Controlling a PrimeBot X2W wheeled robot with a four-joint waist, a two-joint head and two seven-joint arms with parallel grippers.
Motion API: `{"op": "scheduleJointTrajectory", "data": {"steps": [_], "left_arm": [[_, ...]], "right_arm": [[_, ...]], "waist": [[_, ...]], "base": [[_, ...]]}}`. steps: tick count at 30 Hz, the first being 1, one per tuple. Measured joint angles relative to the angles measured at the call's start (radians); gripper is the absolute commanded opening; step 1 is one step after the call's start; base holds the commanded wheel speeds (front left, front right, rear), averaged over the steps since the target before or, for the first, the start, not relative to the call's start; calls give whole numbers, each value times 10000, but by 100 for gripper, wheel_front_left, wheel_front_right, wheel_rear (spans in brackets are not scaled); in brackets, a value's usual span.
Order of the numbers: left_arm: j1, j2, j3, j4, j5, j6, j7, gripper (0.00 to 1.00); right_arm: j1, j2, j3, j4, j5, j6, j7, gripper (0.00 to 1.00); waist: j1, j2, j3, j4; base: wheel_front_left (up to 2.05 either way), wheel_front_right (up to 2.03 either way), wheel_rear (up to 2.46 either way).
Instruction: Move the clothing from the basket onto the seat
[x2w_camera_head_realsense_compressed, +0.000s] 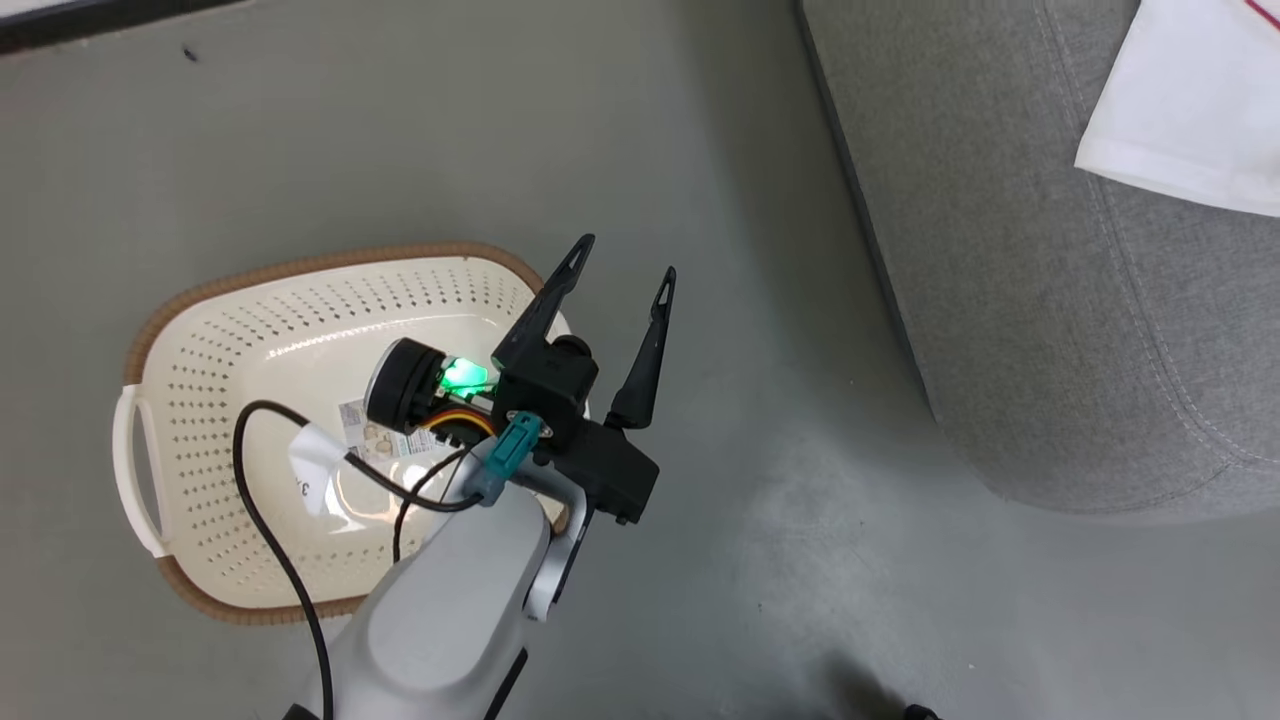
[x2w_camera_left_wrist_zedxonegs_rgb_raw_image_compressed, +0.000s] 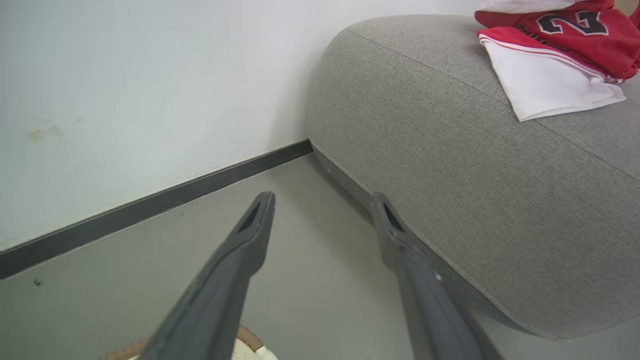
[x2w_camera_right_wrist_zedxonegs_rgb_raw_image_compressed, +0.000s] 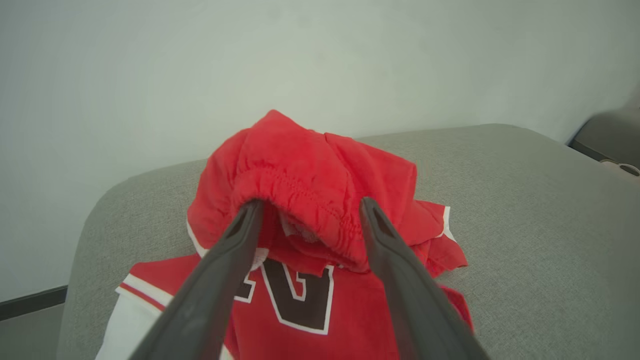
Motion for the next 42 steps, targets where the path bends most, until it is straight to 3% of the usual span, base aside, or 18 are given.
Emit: {"op": "scheduleJointTrajectory", "data": {"steps": [11, 28, 42], "left_arm": [[729, -69, 449, 150, -476, 0, 0, 100], [2442, -119, 2385, 803, -585, 0, 2, 100], [3709, -121, 3879, 976, -130, 0, 2, 100]], "right_arm": [[1226, 464, 723, -1264, 0, 0, 2, 100], [3569, 1703, 1657, -2550, 288, 0, 4, 100], [5396, 2819, 1751, -3237, 46, 0, 4, 100]], "waist": [[0, -1, -1385, 455], [-1, -2, -3621, 1673], [-1, -2, -5236, 2546]], "base": [[0, 0, 0], [0, 0, 0], [0, 0, 0]]}}
